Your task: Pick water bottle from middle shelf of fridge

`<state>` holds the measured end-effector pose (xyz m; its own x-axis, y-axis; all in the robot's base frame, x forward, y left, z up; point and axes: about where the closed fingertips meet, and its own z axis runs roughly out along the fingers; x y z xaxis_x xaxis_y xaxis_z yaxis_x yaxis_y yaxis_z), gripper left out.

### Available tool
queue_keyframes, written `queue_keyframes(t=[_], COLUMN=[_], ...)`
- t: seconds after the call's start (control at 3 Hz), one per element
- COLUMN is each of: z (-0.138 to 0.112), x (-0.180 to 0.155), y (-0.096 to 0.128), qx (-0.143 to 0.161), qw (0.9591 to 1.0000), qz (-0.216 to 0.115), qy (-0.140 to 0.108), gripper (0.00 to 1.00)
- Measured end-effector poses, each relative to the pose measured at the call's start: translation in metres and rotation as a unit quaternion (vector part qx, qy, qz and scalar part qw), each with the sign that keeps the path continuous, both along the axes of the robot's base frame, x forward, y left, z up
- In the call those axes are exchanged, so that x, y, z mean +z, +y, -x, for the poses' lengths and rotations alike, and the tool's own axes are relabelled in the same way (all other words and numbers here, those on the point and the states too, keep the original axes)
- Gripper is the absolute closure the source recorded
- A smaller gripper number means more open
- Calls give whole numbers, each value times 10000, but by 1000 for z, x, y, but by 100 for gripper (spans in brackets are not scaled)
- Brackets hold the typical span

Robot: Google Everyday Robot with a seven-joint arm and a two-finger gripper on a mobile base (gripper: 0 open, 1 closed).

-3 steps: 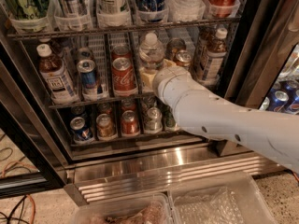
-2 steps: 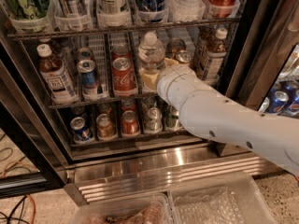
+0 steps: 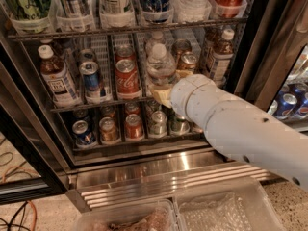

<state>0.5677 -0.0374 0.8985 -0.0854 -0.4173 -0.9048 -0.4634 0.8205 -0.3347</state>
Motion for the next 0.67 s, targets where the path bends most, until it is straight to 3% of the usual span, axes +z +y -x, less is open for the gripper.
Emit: queue_keyframes(t=[0.67], z=[39], x=[2], y=[-6], qx=[80], qw=[9996], qz=[9], qy=[274], gripper=[100])
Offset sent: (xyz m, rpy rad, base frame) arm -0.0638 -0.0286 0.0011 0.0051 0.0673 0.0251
